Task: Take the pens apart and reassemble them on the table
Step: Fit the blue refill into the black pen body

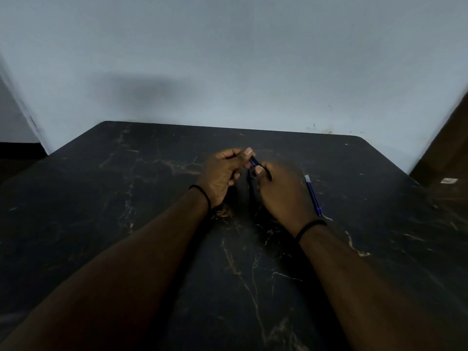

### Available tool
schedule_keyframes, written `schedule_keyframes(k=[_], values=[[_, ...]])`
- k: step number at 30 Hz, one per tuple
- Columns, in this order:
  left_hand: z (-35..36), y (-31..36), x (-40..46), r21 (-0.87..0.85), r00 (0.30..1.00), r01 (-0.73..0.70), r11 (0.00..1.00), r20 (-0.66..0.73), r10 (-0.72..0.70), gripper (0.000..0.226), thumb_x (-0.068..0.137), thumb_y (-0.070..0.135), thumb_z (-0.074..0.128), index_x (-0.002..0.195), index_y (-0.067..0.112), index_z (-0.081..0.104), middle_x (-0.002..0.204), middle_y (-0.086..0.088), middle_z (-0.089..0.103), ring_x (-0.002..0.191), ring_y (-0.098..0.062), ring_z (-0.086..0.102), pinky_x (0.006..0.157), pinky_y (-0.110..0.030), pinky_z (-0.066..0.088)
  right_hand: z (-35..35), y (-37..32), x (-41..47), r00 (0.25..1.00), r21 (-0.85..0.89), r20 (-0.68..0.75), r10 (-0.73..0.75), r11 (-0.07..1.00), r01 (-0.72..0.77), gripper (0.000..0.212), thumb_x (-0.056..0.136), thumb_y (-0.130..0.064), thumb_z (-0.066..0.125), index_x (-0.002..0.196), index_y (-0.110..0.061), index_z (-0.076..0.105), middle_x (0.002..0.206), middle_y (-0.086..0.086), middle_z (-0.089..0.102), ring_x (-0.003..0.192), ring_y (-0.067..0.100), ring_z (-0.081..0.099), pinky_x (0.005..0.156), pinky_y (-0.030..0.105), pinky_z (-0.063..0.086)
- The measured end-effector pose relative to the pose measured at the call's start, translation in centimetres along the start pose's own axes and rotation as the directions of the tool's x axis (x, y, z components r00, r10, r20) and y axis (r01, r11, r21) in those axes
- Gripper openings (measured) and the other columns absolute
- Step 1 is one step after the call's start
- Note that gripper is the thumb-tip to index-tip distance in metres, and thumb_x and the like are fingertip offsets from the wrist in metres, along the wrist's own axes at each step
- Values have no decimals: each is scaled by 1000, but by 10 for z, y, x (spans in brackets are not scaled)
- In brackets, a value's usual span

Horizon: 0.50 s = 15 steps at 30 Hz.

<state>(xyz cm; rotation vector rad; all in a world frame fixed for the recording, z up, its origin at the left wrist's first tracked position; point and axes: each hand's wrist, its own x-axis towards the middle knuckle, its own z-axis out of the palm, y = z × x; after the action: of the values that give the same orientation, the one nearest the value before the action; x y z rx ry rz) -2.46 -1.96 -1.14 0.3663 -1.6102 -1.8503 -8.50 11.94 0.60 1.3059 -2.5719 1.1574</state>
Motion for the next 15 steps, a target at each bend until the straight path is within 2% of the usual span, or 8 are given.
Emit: schedule_keyframes(k=[6,11,15], values=[[2,2,-1,-55,1000,8,998,17,-7,16,92,25,64,86,10,69,67,0,61,46,-8,39,37,-18,22,1,-3,1,999,38,41,29,999,-30,37,107,-34,34,81,-18,53,76,3,54,69,15,51,57,30,31],[1,4,-2,-45,996,-8,999,89,12,23,96,24,57,108,12,72,74,0,62,51,-9,36,44,-24,15,0,3,4,998,36,-24,51,998,-50,38,105,-40,33,88,-19,61,73,-1,56,68,14,53,55,32,30],[-1,3,-2,-17,992,-13,1000,125,15,22,95,24,57,111,17,71,78,0,63,53,-9,37,44,-22,19,0,6,5,998,37,-38,53,998,-52,40,104,-41,37,85,-17,63,71,0,58,67,17,55,56,32,30]])
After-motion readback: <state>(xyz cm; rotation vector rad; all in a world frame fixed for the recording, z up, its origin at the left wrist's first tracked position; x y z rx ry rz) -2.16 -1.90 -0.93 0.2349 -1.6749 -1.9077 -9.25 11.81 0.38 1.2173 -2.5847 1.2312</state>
